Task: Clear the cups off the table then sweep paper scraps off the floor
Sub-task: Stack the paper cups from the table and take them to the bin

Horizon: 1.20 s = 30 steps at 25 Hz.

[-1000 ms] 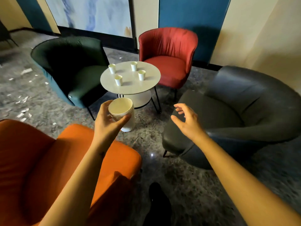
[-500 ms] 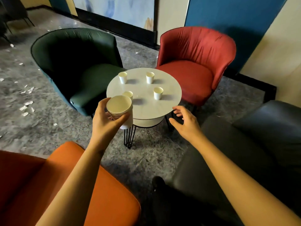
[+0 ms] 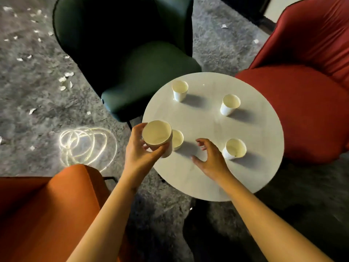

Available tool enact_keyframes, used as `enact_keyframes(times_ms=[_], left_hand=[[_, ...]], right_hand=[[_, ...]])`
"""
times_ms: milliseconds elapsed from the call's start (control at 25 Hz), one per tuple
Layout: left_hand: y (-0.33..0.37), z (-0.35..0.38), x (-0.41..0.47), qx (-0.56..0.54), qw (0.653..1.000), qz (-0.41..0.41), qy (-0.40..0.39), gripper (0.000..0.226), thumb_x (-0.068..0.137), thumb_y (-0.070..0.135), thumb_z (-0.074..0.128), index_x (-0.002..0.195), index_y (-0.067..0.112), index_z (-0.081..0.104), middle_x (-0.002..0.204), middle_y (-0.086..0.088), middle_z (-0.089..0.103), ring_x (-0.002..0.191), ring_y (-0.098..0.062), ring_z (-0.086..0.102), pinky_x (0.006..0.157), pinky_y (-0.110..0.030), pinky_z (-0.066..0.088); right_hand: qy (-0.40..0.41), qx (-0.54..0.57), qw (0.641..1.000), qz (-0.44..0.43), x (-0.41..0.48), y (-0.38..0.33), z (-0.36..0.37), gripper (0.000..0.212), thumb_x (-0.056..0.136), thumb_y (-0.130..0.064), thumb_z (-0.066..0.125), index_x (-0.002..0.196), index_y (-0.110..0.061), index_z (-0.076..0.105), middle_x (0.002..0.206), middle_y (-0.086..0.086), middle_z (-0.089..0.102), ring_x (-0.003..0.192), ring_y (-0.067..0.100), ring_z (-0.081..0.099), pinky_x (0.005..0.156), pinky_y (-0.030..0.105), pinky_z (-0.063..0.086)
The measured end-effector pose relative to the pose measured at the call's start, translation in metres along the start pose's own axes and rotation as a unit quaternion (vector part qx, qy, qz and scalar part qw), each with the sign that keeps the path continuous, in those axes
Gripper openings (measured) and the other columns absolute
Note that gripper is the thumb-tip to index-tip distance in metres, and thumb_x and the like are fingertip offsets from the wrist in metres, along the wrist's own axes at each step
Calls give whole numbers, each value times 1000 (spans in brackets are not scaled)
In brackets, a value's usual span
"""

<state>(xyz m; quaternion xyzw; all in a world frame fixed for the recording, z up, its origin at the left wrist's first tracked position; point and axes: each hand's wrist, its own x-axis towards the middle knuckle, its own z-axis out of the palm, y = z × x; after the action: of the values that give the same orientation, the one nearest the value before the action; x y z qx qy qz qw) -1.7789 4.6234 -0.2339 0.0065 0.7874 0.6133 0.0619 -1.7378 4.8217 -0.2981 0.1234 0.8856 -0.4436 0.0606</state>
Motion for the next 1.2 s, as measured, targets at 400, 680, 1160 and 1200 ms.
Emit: enact_keyframes(times_ms=[400,680,1160,1200], left_hand=[[-79,52,82,-29,995,-88,47,64,58,28,81,110,37,46,109,25,55,103,1,59,86,-21,51],[-81,57,124,-39,991,-121,-28,67,58,38,80,114,39,44,114,16,57,109,-8,59,91,-34,53],[-78,44,256,-116,990,-74,26,55,64,40,73,112,30,48,115,-1,56,107,-18,58,89,-39,53],[-77,45,260,-124,989,-72,23,55,65,39,72,113,29,48,115,-2,56,107,-18,57,92,-43,52]], right_hand=[[-116,-30,991,-56,125,40,72,65,60,-21,86,118,-6,60,117,8,65,110,28,59,94,30,43],[-91,79,993,-18,157,11,51,70,62,-28,86,124,-17,55,108,-22,49,105,3,41,94,29,37],[124,107,981,106,296,20,61,78,67,-15,80,135,-9,42,136,4,49,125,25,43,103,40,37],[138,109,979,103,304,17,64,75,67,-17,80,133,-10,44,134,4,50,125,26,43,103,40,36]])
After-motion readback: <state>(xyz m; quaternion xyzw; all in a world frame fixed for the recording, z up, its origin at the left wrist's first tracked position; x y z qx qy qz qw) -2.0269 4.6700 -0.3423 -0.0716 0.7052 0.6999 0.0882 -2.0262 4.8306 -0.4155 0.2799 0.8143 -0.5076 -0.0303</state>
